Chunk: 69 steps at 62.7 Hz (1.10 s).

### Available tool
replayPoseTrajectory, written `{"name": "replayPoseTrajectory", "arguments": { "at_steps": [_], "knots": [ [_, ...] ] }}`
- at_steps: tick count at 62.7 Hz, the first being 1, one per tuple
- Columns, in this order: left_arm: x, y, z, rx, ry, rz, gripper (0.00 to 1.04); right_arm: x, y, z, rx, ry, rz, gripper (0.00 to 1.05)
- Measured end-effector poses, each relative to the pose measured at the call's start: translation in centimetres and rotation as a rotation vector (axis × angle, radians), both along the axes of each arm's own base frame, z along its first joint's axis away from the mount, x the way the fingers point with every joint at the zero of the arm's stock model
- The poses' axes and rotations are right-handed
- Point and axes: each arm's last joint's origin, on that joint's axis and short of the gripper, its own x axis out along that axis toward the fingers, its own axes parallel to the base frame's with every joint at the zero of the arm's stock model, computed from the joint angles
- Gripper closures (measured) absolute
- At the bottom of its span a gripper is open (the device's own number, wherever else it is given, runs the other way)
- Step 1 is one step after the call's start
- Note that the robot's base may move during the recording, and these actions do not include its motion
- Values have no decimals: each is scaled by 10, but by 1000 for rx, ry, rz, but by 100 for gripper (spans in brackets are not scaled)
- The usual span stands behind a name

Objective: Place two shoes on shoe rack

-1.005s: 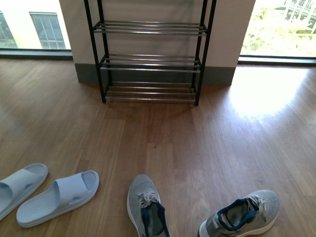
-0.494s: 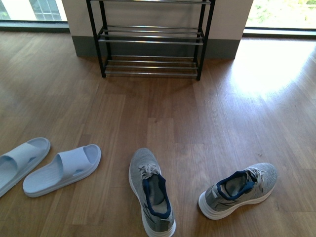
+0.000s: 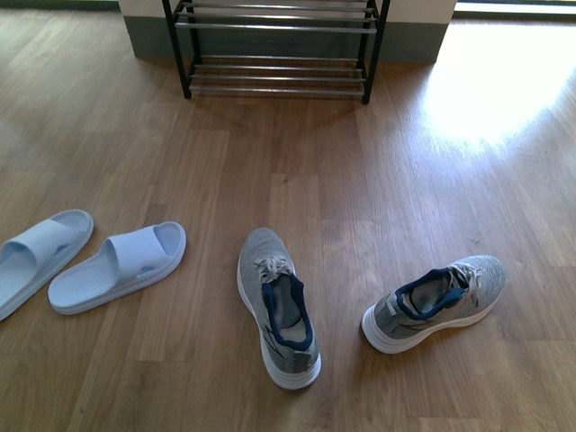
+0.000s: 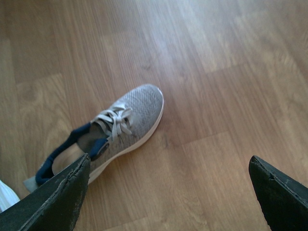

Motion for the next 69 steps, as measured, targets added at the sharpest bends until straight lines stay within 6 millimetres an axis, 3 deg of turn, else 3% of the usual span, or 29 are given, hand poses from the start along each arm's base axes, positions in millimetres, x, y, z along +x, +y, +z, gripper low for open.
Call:
{"name": "replayPoseTrajectory", "arguments": {
  "at_steps": [16,30,55,69],
  "knots": [
    [0,0,0,0,0,0,9,31,-18,-70,110,212,-97,9],
    [0,0,0,0,0,0,9,44,-26,-114,226,307,-209,9],
    [0,0,0,0,0,0,9,93,-6,-129,424,293,-324,9],
    [0,0,0,0,0,0,9,106,3,-141,436,314,-326,9]
  ]
}}
